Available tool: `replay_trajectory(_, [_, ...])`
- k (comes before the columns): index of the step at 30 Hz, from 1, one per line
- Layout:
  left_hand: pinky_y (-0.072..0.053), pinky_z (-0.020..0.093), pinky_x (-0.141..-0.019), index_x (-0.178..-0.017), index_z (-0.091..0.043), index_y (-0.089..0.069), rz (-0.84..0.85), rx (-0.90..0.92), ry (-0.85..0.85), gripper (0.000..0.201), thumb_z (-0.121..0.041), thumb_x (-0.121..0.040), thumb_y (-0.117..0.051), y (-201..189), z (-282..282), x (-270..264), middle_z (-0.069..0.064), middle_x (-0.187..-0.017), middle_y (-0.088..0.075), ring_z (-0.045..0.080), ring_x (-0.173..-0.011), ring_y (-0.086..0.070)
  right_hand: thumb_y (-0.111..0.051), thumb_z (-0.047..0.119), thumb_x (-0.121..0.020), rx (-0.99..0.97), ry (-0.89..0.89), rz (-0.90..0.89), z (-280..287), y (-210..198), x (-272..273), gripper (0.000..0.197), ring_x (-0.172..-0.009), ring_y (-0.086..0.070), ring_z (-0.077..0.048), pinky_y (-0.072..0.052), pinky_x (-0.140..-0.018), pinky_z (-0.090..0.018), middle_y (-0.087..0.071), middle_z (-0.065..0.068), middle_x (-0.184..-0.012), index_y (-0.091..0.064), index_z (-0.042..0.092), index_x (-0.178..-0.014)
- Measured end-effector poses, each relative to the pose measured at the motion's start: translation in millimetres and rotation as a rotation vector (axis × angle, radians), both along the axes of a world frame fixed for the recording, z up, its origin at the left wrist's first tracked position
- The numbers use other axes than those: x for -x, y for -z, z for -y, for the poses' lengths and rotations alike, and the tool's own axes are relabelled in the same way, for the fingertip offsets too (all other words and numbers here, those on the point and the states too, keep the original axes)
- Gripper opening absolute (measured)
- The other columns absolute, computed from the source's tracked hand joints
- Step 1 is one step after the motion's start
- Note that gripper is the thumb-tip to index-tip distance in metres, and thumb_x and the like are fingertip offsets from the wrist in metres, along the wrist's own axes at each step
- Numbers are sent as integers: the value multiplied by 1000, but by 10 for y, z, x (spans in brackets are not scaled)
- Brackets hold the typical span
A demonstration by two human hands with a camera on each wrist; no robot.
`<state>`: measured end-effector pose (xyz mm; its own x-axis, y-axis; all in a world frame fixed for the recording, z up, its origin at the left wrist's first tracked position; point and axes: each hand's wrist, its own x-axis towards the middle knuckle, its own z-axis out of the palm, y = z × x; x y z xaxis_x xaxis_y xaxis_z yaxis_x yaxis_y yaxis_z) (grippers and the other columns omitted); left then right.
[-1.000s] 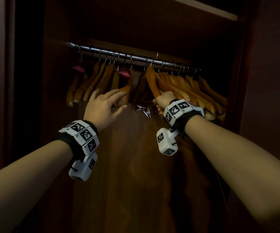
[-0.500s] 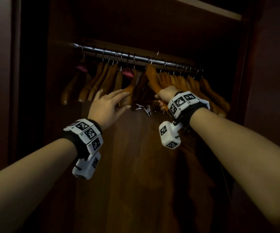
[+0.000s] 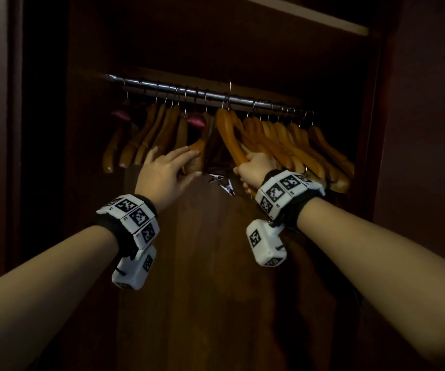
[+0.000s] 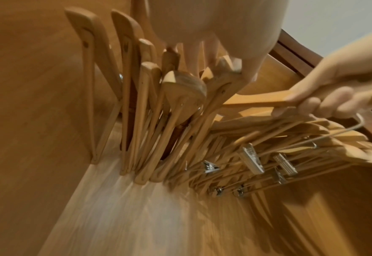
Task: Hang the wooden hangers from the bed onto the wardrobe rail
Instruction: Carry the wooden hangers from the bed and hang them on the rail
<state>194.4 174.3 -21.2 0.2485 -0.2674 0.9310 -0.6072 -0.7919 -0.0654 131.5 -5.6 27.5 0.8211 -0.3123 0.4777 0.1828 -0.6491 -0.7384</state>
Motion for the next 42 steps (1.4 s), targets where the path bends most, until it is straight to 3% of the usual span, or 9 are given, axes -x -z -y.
replay_trajectory(6, [-17, 49, -112, -133, -22, -51, -9, -2, -16, 47, -41, -90, -55, -12, -43, 8, 5, -137, -52, 24, -123, -52, -52, 13, -87, 44, -9, -18, -150, 118, 1, 9, -81, -51, -26, -50, -68, -38, -45, -5, -98, -49, 13, -95])
replay_trajectory(9, [-17, 49, -112, -133, -23, -51, -17, -10, -17, 47, -42, -90, -55, -14, -29, 15, 4, -138, -51, 24, -124, -51, -50, 10, -87, -38, -38, -20, -73, 203, 22, 5, -67, -54, -26, -50, -62, -35, -56, -11, -82, -52, 10, -91])
replay_trajectory(12, [-17, 48, -112, -133, -23, -51, -16, -13, -13, 47, -42, -90, -55, -19, -18, 13, 4, -138, -51, 23, -124, -51, -50, 7, -87, -165, -71, 17, -58, 238, 93, 13, -51, -47, -19, -43, -48, -28, -48, -7, -65, -48, 13, -76])
replay_trajectory(18, [-16, 46, -113, -134, -23, -50, -28, -18, -18, 47, -42, -91, -54, -31, -70, 2, 4, -140, -50, 22, -125, -50, -50, 4, -89, -117, -40, 86, -96, 32, 138, 17, -51, -46, -19, -42, -49, -29, -49, -10, -70, -56, 5, -105])
replay_trajectory(25, [-14, 45, -114, -136, -25, -47, -52, -21, -21, 48, -42, -91, -52, -46, -108, 10, 2, -142, -47, 19, -129, -46, -49, 5, -90, -127, 15, 33, -216, -107, -86, 32, -64, -51, -22, -47, -66, -33, -54, -12, -80, -51, -2, -121])
replay_trajectory(34, [-18, 47, -112, -133, -24, -51, 7, -21, 2, 47, -44, -91, -53, -12, -111, -43, 4, -138, -52, 22, -123, -53, -54, 13, -87, -104, 58, 0, -238, -305, -534, 19, -73, -55, -26, -53, -81, -41, -58, -12, -80, -62, -1, -97])
replay_trajectory(37, [-21, 47, -110, -131, -24, -53, 38, -18, 4, 51, -52, -90, -42, 7, -106, -79, 3, -134, -55, 23, -116, -58, -55, 16, -87, -74, 85, -7, -194, -374, -659, 15, -71, -54, -25, -49, -70, -36, -55, -10, -72, -57, 6, -76])
replay_trajectory(39, [-22, 46, -110, -131, -26, -53, 48, -21, -2, 55, -56, -89, -34, 13, -100, -96, 2, -133, -56, 22, -114, -59, -54, 17, -86, -57, 94, 6, -183, -413, -704, 14, -70, -54, -24, -48, -69, -35, -56, -10, -74, -62, 6, -82])
replay_trajectory(42, [-23, 46, -110, -130, -25, -54, 64, -18, 12, 55, -56, -89, -33, 29, -91, -115, 1, -132, -57, 22, -112, -60, -53, 17, -88, -19, 86, 0, -168, -474, -787, 22, -74, -55, -25, -52, -83, -39, -58, -11, -79, -66, 3, -99])
